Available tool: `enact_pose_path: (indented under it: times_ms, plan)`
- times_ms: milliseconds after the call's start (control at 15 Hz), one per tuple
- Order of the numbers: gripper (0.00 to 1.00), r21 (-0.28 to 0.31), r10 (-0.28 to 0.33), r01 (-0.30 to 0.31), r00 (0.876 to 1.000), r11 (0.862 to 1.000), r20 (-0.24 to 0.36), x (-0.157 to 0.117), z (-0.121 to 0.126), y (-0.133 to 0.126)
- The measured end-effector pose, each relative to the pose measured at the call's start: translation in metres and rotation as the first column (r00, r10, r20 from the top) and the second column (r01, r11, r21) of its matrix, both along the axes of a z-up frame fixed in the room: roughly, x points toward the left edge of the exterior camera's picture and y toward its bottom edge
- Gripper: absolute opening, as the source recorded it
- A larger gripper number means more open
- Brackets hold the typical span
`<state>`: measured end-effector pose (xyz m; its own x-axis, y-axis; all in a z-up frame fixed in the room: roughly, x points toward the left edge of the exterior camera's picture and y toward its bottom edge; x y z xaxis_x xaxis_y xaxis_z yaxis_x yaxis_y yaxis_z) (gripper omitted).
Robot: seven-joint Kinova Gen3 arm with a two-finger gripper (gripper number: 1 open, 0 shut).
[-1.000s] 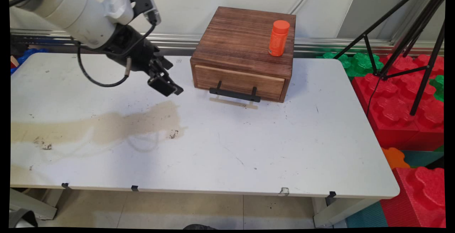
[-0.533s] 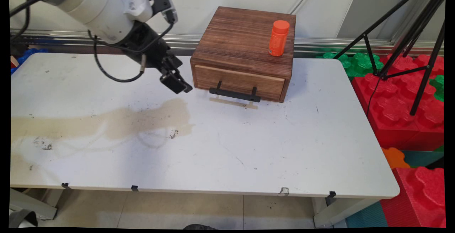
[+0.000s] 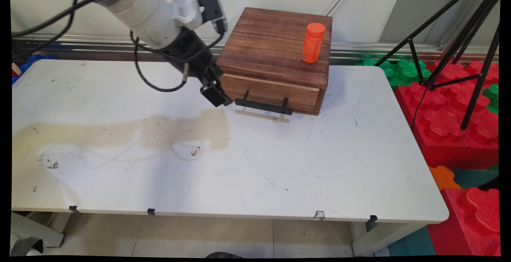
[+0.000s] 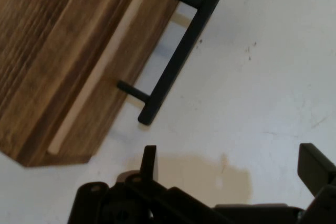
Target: Open the drawer
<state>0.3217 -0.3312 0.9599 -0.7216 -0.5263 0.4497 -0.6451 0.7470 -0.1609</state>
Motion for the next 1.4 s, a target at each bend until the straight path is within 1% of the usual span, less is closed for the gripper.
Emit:
enact_pose_path:
  times_ms: [333,600,933,1200,1400]
  plan:
    - [1.0,0.005,-0.053,0.053,0.998,0.999,0.039,-0.018,-0.015,-0.024]
    - [1.0,0.001,-0.091,0.092,0.993,0.996,0.078,-0.032,-0.031,-0.044]
    - [1.0,-0.004,-0.134,0.135,0.984,0.991,0.118,-0.047,-0.051,-0.063]
    - [1.0,-0.006,-0.168,0.171,0.976,0.985,0.142,-0.059,-0.069,-0.078]
    - [1.0,-0.005,-0.183,0.186,0.971,0.983,0.153,-0.068,-0.084,-0.087]
